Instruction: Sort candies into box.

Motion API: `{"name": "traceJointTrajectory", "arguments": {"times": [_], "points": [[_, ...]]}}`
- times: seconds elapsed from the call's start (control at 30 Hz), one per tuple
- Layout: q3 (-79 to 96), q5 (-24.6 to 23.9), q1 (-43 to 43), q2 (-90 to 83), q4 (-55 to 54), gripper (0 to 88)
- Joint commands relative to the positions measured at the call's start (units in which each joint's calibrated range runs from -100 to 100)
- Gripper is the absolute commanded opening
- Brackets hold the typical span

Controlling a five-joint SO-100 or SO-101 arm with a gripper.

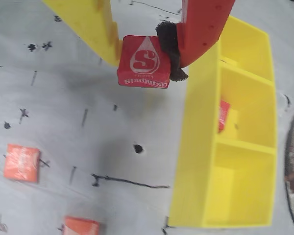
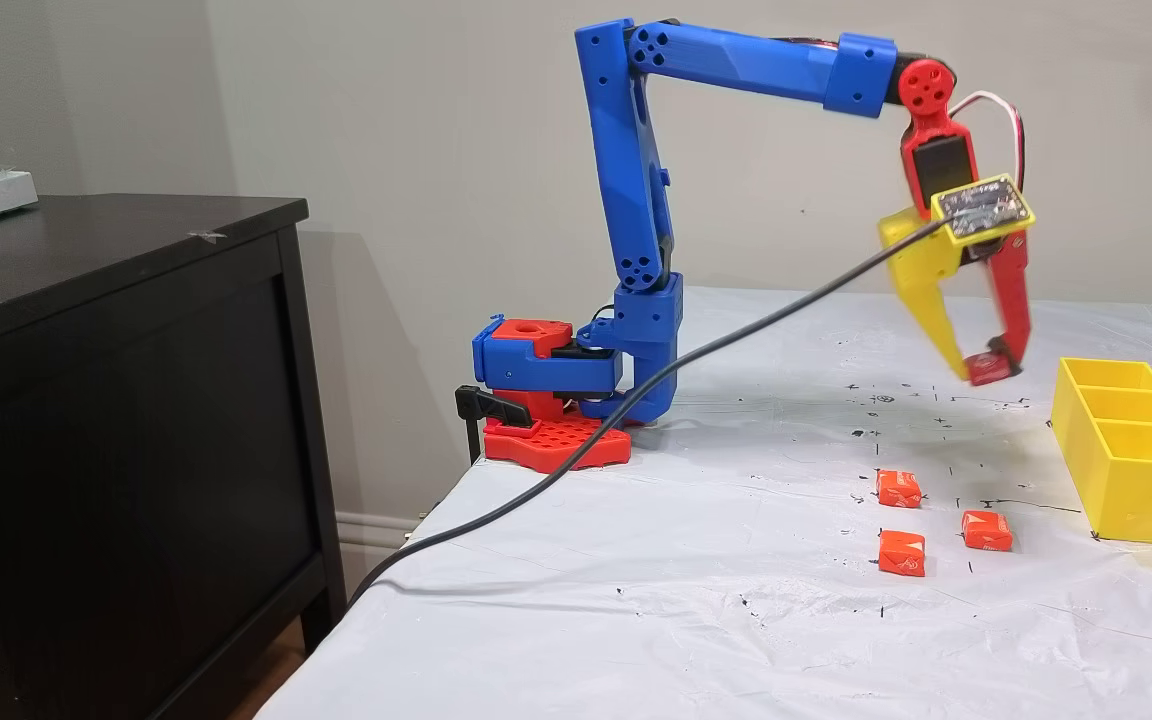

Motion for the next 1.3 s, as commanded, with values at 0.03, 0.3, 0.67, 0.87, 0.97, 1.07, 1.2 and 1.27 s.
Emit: {"name": "traceJointTrajectory", "arguments": {"times": [0.03,0.3,0.67,0.87,0.97,1.07,1.2,1.27], "points": [[-18.3,-0.7,5.3,4.0,-4.0,0.1],[-33.4,-1.2,6.5,18.0,-1.7,0.1],[-32.6,-0.3,4.4,21.9,0.0,0.1],[-32.3,-0.1,4.2,22.8,-0.3,0.1],[-31.9,-0.5,4.1,22.8,-1.2,0.1],[-31.6,-0.2,4.1,23.0,-1.9,0.1],[-34.5,0.0,4.5,25.7,0.4,9.1],[-35.9,0.0,4.6,26.6,1.6,20.9]]}}
